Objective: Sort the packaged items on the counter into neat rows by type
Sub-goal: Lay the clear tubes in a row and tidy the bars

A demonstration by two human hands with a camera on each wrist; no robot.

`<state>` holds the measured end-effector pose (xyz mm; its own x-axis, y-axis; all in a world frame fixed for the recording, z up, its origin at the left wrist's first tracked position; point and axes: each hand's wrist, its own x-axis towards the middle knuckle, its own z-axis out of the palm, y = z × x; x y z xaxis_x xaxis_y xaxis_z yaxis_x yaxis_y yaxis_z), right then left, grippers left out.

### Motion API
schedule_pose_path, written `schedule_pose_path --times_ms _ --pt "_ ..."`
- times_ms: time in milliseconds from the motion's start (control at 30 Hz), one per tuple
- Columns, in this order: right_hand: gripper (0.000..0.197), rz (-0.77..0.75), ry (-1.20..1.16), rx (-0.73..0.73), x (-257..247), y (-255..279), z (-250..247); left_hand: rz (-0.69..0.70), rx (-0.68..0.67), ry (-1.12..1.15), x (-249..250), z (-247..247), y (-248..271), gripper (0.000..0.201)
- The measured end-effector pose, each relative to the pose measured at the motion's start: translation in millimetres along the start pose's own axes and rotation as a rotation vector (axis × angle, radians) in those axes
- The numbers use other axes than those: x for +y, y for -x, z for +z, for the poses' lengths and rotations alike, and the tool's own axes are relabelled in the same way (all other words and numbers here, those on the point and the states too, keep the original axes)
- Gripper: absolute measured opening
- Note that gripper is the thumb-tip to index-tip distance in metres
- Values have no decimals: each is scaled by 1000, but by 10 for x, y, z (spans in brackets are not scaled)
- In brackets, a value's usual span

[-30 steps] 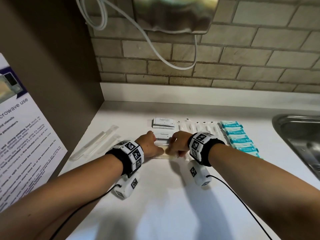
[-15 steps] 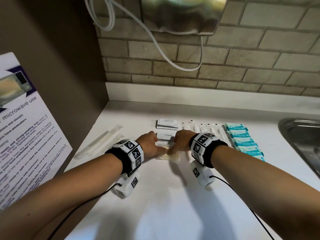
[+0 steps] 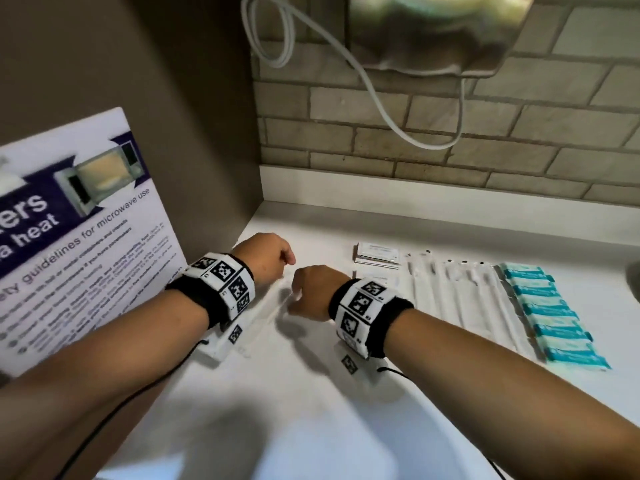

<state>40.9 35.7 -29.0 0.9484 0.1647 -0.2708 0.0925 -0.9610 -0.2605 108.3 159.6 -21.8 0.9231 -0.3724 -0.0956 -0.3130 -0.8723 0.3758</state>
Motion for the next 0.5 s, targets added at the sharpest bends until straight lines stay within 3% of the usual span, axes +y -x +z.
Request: schedule_pose_path --times_ms 200,400,500 --pt "66 41 67 -39 -382 -102 408 -21 -203 -330 -176 112 261 26" --pt "43 51 89 64 -376 -99 515 -37 -211 -294 -331 246 396 29" --pt "39 77 103 10 -309 -138 453 -28 -246 -232 -425 263 373 34"
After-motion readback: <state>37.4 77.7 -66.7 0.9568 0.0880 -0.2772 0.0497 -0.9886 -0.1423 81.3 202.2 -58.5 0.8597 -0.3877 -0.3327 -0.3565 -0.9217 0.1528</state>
